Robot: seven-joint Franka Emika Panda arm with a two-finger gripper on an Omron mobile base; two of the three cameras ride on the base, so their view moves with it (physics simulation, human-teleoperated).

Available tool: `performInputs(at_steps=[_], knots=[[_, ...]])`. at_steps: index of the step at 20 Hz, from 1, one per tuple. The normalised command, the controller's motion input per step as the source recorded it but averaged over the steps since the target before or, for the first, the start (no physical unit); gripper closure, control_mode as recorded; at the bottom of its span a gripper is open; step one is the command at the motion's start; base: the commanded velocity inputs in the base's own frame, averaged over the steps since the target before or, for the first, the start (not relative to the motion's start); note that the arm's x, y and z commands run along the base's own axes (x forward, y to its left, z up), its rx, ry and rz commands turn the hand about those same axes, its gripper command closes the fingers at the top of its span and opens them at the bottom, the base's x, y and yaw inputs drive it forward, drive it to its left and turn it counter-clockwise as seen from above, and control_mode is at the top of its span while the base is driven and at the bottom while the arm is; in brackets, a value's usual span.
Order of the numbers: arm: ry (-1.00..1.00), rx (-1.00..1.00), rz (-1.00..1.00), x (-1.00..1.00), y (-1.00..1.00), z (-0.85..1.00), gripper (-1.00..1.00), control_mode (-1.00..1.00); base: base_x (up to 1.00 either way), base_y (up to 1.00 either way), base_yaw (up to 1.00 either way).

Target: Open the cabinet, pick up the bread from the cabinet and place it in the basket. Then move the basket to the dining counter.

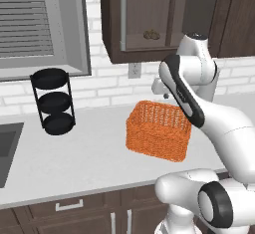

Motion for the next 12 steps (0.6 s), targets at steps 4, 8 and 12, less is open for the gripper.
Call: performInputs(at_steps=[4, 8, 12], knots=[[0.00, 0.00, 0.03, -0.31, 0.05, 0.00, -1.00, -1.00, 0.00, 0.00, 0.00], [-0.20, -0.02, 0.11, -0.89, 0.24, 0.01, -1.00, -1.00, 0.00, 0.00, 0.00], [-0.36, -0.02, 0.02, -1.00, 0.14, 0.00, -1.00, -1.00, 0.00, 0.00, 0.00]])
